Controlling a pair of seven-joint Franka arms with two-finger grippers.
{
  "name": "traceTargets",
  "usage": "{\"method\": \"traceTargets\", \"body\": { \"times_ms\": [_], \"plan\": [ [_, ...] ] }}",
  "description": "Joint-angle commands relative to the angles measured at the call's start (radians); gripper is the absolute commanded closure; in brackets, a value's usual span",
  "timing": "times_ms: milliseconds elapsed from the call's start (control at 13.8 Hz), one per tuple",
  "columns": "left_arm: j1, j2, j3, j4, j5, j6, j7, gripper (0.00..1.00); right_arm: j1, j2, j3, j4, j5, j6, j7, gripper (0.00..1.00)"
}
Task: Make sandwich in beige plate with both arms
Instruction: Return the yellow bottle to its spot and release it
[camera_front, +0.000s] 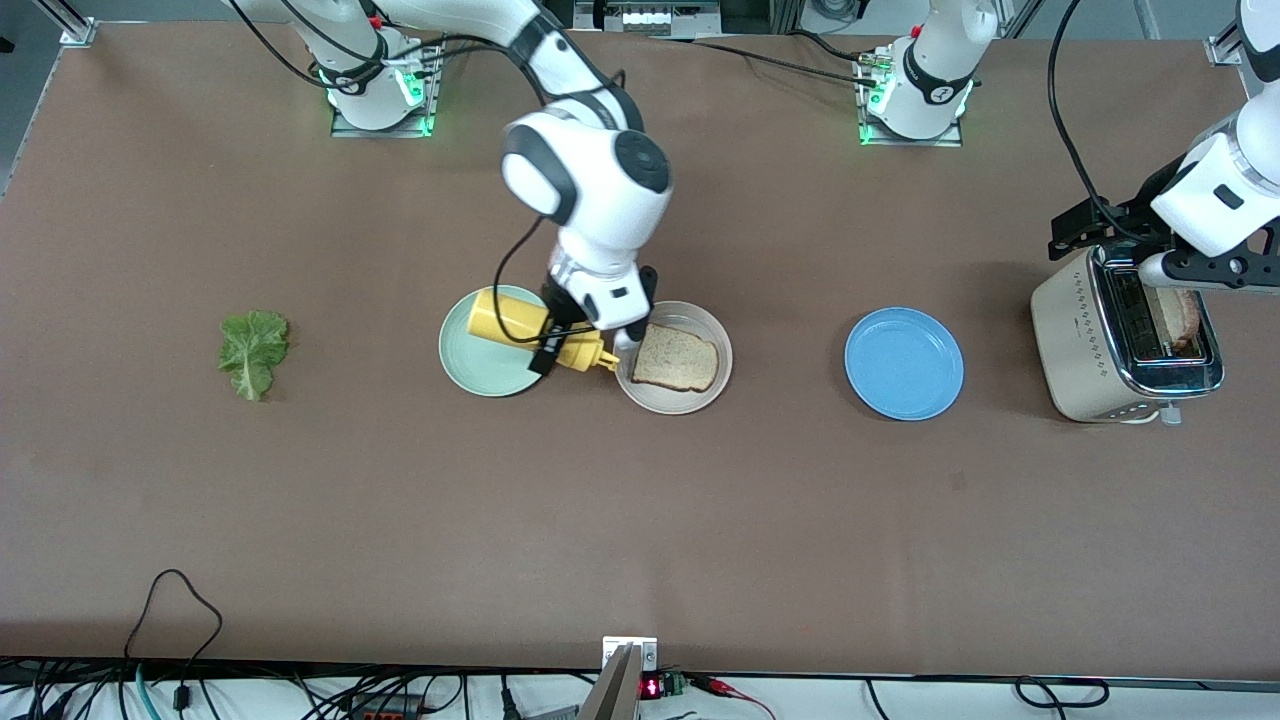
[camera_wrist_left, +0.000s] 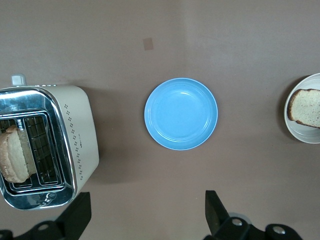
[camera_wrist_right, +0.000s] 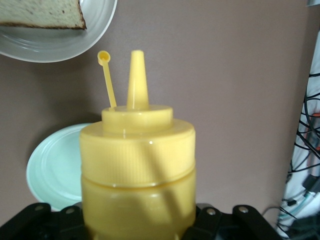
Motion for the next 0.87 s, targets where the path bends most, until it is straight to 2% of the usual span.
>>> {"method": "traceTargets", "body": {
  "times_ms": [0, 145, 509, 800],
  "plan": [
    [-0.004, -0.017, 0.006, 0.001, 0.018, -0.001, 0.021, 0.00, -0.087, -0.109, 0.018, -0.023, 0.118, -0.011, -0.174, 0.71],
    [-0.004, -0.017, 0.006, 0.001, 0.018, -0.001, 0.021, 0.00, -0.169, -0.158, 0.018, -0.043, 0.245, -0.010, -0.308, 0.71],
    [-0.004, -0.016, 0.008, 0.003, 0.018, 0.001, 0.015, 0.00, -0.393, -0.230, 0.018, -0.091, 0.625, -0.005, -0.673, 0.71],
    [-0.004, -0.011, 0.008, 0.003, 0.018, 0.007, 0.008, 0.00, -0.558, -0.291, 0.015, -0.250, 0.953, -0.004, -0.949, 0.71]
  ]
}}
